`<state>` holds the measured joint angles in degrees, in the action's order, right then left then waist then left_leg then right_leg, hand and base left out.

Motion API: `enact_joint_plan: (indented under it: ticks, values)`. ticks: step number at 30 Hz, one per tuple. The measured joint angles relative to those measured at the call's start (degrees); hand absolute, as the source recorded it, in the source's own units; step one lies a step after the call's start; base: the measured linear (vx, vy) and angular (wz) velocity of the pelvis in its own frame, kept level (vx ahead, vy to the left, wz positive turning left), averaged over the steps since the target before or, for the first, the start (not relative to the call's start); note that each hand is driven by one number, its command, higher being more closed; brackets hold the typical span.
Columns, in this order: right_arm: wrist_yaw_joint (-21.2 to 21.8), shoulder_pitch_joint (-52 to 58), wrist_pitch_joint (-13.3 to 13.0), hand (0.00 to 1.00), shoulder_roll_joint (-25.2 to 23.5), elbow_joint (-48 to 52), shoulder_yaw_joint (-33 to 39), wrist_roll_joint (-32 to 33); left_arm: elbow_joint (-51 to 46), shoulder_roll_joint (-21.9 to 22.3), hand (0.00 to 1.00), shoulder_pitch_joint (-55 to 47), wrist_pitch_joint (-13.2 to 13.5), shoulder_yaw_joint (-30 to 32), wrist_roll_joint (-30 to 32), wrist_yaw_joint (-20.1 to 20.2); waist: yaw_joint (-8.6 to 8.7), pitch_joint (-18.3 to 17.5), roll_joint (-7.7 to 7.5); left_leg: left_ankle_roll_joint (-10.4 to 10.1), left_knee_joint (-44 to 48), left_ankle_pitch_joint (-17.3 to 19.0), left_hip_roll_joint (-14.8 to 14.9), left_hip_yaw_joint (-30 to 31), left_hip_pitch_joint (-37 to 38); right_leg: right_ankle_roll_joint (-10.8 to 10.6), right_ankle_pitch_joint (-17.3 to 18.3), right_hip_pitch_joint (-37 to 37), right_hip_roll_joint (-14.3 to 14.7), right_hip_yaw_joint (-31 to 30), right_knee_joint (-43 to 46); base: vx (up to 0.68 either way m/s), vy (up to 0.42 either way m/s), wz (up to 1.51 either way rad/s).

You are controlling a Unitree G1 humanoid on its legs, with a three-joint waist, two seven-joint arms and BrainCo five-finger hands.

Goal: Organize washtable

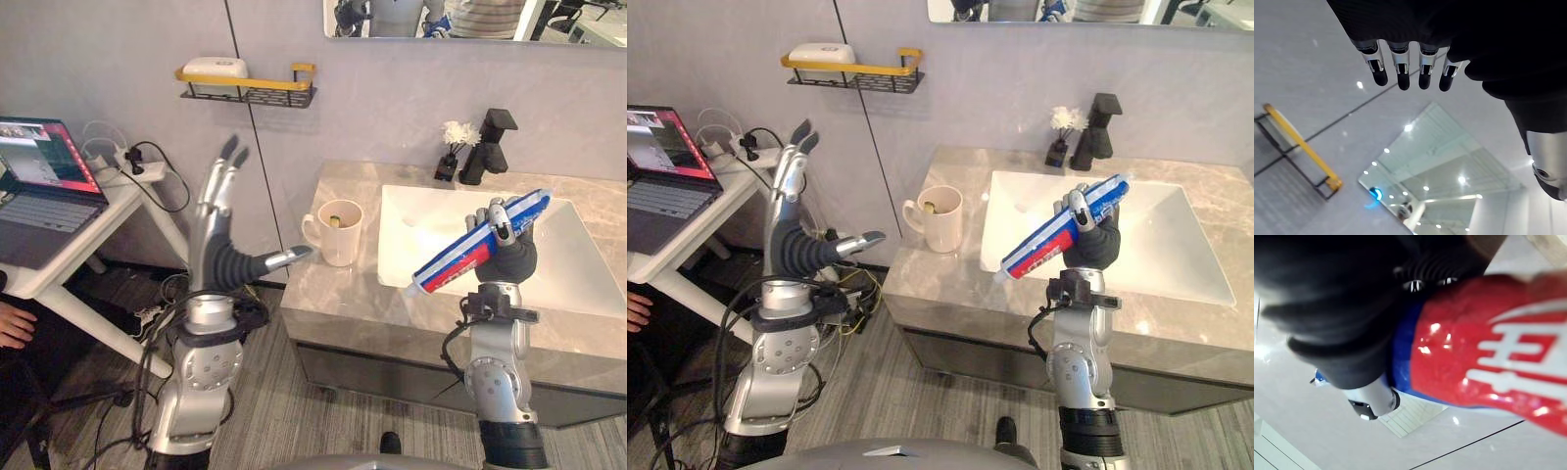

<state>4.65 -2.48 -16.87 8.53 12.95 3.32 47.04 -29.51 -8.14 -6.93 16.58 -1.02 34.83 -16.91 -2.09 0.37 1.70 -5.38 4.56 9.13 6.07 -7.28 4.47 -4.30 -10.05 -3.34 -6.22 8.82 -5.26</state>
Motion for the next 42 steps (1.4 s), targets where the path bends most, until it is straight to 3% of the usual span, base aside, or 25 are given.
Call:
enact_joint_plan:
  ticks: [12, 19, 23, 33, 42]
  values:
    - [-5.46, -14.42, 1.75, 1.00, 2.74, -7.48, -0.94, -20.22, 12.14, 3.59, 0.00, -5.03, -2.09, 1.09, -4.67, 5.87, -1.62, 0.52, -0.83, 0.03, -0.62, -0.20, 0.02, 0.91, -0.13, -0.04, 0.29, 0.16, -0.13, 1.10, 0.01, 0.00, -0.001, 0.04]
    - [-8.68, -21.81, 2.13, 1.00, 2.86, -9.24, -3.62, -27.82, 16.60, 3.77, 0.00, -5.14, -2.69, 0.18, -4.68, 6.63, -1.98, 0.96, -1.53, 0.04, -0.83, -0.35, 0.00, 1.31, -0.24, -0.04, 0.33, 0.09, -0.19, 1.49, 0.01, 0.01, 0.000, 0.02]
    - [-10.88, -26.76, 2.21, 1.00, 4.19, -11.64, -5.13, -35.40, 18.32, 3.80, 0.00, -5.22, -2.76, -1.48, -4.68, 6.64, -2.40, 1.22, -1.98, 0.08, -1.00, -0.41, -0.03, 1.47, -0.39, -0.04, 0.33, 0.07, -0.25, 1.57, 0.01, 0.00, 0.000, 0.00]
    - [-13.63, -34.67, 2.50, 1.00, 5.75, -13.47, -8.76, -46.70, 20.92, 3.89, 0.00, -6.76, -2.81, -2.94, -4.62, 6.52, -3.34, 1.27, -2.08, -0.16, -1.45, -1.45, 0.00, 2.94, -1.47, 0.00, 0.35, -0.48, -0.38, 3.09, 0.01, 0.00, -0.008, 0.08]
    - [-14.90, -37.03, 2.67, 1.00, 6.46, -15.45, -10.35, -50.99, 26.36, 3.90, 0.00, -6.88, -2.92, -3.46, -4.56, 6.17, -3.70, 1.32, -2.24, -0.20, -1.72, -1.48, 0.04, 3.15, -2.14, 0.11, 0.45, -0.98, -0.40, 3.45, 0.00, -0.01, 0.000, 0.02]
